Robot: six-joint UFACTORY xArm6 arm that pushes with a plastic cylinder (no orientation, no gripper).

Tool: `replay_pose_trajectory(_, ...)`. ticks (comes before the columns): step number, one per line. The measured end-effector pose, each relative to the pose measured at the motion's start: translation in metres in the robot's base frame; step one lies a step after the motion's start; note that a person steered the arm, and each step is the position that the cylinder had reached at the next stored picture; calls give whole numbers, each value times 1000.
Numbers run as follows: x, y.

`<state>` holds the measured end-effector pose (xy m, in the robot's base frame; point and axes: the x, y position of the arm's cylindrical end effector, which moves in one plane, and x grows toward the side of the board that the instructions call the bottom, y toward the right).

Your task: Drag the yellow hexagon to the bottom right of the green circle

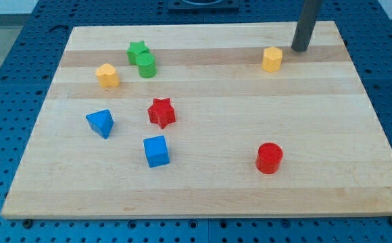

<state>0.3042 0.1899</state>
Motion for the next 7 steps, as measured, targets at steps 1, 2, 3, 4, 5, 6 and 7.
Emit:
replay_pose_trajectory(1,50,-16)
replay_pose_trajectory(2,43,-50)
replay_pose_trajectory(3,12,-2)
replay_pose_trajectory(4,-20,37)
replay_pose_trajectory(5,-32,17)
replay_pose_trajectory(6,5,-30)
replay_pose_trajectory(7,27,-102)
